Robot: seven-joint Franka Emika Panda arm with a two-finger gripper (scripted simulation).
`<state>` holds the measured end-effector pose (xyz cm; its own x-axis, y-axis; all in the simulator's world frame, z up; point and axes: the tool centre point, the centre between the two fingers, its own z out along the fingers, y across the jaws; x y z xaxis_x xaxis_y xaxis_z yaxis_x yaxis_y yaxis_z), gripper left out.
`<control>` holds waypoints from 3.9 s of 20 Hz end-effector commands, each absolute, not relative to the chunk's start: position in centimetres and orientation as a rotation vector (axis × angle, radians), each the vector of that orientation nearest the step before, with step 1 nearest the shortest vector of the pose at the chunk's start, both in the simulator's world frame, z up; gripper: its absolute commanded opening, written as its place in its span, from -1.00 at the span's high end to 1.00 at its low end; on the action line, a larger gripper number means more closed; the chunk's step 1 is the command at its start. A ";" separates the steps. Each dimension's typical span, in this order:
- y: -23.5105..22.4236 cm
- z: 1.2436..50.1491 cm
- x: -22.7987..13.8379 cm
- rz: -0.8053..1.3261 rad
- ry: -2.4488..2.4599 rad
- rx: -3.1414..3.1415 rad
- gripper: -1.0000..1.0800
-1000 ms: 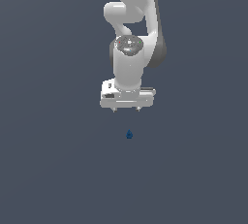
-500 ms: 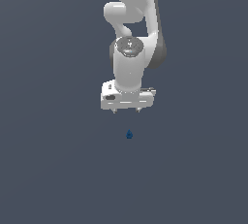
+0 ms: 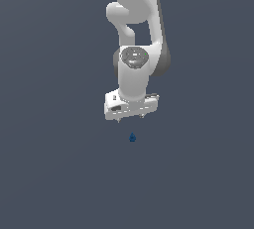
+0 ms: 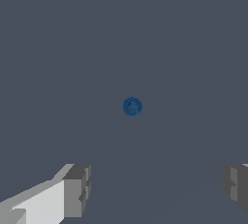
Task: Pick up the object and move it to a goal position.
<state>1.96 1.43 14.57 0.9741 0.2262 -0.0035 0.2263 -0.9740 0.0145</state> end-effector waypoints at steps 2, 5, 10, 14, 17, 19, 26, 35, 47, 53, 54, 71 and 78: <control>1.7 13.6 2.7 -0.004 0.489 3.089 -0.92; 1.9 12.5 3.3 -0.005 0.621 3.068 -0.92; 2.2 11.0 4.2 -0.004 0.806 3.029 -0.92; 2.4 10.2 4.8 -0.002 0.912 3.002 -0.92; 2.5 9.7 5.0 -0.001 0.967 2.987 -0.92; 2.6 9.5 5.1 -0.001 0.994 2.979 -0.92; 2.6 9.2 5.2 -0.001 1.014 2.973 -0.92; 2.7 5.5 5.1 0.000 1.020 2.971 -0.92; 2.7 4.2 5.2 0.000 1.021 2.971 1.00; 2.7 4.2 5.2 0.000 1.021 2.971 1.00; 2.6 4.3 5.2 0.000 1.021 2.971 1.00; -7.9 13.6 4.8 0.000 1.022 2.971 1.00; -14.4 19.4 4.7 0.001 1.022 2.972 1.00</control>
